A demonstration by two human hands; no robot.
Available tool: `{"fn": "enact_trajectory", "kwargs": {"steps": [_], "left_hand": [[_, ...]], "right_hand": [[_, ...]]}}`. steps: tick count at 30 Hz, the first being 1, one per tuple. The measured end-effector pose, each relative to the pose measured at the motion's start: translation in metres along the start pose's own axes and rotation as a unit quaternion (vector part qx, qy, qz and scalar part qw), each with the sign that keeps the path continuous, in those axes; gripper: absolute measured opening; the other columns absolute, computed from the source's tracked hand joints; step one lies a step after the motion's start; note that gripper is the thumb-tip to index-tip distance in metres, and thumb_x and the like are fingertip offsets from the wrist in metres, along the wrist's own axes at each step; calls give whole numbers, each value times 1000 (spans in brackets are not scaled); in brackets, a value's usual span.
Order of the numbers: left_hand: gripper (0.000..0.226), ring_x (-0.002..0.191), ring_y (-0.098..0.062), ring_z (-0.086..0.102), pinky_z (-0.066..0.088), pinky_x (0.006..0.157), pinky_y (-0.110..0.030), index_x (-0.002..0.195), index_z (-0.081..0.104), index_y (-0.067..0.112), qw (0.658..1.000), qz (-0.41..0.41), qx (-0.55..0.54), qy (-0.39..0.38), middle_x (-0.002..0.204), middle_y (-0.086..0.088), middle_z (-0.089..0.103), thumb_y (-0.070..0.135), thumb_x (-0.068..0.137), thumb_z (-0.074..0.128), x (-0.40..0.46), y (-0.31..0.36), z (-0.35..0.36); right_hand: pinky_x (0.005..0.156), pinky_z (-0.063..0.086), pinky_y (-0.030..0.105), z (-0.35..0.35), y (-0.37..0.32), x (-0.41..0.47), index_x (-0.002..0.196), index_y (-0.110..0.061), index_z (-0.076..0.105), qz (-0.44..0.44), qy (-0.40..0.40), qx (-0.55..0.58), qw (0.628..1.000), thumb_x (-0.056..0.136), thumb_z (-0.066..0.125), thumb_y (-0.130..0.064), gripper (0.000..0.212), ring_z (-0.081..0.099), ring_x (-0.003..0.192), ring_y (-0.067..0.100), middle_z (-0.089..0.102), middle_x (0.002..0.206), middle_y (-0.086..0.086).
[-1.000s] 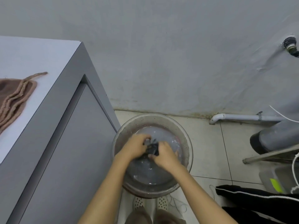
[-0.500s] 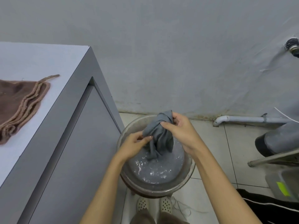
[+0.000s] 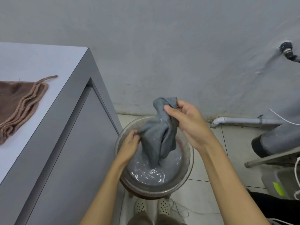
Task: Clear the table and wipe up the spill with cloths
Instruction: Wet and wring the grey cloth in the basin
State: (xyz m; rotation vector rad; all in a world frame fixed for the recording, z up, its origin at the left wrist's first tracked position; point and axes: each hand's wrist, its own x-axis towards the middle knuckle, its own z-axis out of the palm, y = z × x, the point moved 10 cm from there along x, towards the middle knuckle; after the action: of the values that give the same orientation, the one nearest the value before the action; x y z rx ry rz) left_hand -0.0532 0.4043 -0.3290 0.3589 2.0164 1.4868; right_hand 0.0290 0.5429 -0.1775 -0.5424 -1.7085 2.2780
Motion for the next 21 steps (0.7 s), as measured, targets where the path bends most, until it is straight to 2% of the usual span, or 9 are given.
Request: {"fn": "enact_trajectory", "kwargs": {"steps": [3, 4, 6, 8, 10, 11, 14, 16, 21], "left_hand": [[31, 89, -18, 64, 51, 83, -40, 82, 70, 32, 999, 6, -44, 17, 87, 8, 71, 33, 92, 40, 2, 20, -5], [38, 82, -17, 63, 49, 79, -37, 74, 71, 33, 998, 5, -55, -2, 79, 11, 71, 32, 95, 39, 0, 27, -1], [42, 88, -17, 66, 47, 85, -33, 83, 74, 29, 992, -18, -87, -92, 87, 6, 73, 47, 94, 38, -3, 34, 19], [51, 82, -5, 65, 47, 79, -24, 83, 73, 24, 990, -5, 18, -140, 82, 11, 71, 69, 78, 49, -8, 38, 27], [41, 56, -2, 50, 40, 60, -26, 68, 66, 19, 977, 49, 157, -138, 58, 14, 56, 59, 74, 65, -6, 40, 25], [35, 53, -6, 47, 38, 57, -29, 68, 63, 17, 970, 68, 192, -131, 55, 11, 53, 50, 78, 67, -4, 42, 24], [34, 65, -14, 53, 46, 66, -40, 80, 60, 13, 972, 113, 186, -90, 67, -6, 57, 46, 88, 56, -2, 61, 16], [38, 69, -15, 50, 45, 65, -41, 80, 52, 10, 985, 97, 135, -53, 72, -11, 53, 46, 92, 50, -4, 76, 6], [21, 61, -6, 54, 40, 46, -14, 93, 55, 11, 994, 88, -50, -48, 72, -4, 56, 25, 100, 40, -23, 121, 6]], "right_hand": [[82, 53, 33, -9, 23, 7, 98, -9, 64, 25, 7, -128, 991, 94, 53, -7, 12, 65, 84, 16, 70, 96, 12], [85, 52, 42, -11, 32, 9, 96, -9, 64, 28, 10, -186, 982, 94, 54, -11, 11, 66, 86, 21, 69, 97, 14], [85, 50, 50, -13, 51, 14, 90, -13, 60, 26, 8, -321, 947, 90, 54, -20, 10, 64, 87, 26, 68, 92, 11], [86, 48, 48, -12, 70, 17, 86, -19, 52, 36, -7, -457, 889, 89, 52, -22, 4, 60, 94, 26, 65, 96, 4], [96, 42, 47, -15, 93, 16, 97, -22, 52, 67, -32, -546, 834, 92, 50, -21, 6, 52, 111, 27, 58, 116, 3], [101, 38, 48, -19, 100, 15, 109, -20, 55, 79, -35, -565, 820, 93, 49, -22, 17, 48, 119, 28, 54, 126, 4], [103, 38, 38, -34, 114, 7, 126, -11, 52, 120, -7, -549, 827, 95, 50, -22, 34, 45, 124, 27, 50, 133, 8], [91, 40, 32, -41, 125, -1, 126, -8, 49, 154, -1, -522, 839, 95, 50, -22, 34, 51, 115, 26, 55, 125, 10], [72, 41, 28, -44, 140, -20, 133, -15, 24, 189, 27, -436, 879, 95, 53, -23, 49, 58, 93, 21, 50, 115, 5]]}}
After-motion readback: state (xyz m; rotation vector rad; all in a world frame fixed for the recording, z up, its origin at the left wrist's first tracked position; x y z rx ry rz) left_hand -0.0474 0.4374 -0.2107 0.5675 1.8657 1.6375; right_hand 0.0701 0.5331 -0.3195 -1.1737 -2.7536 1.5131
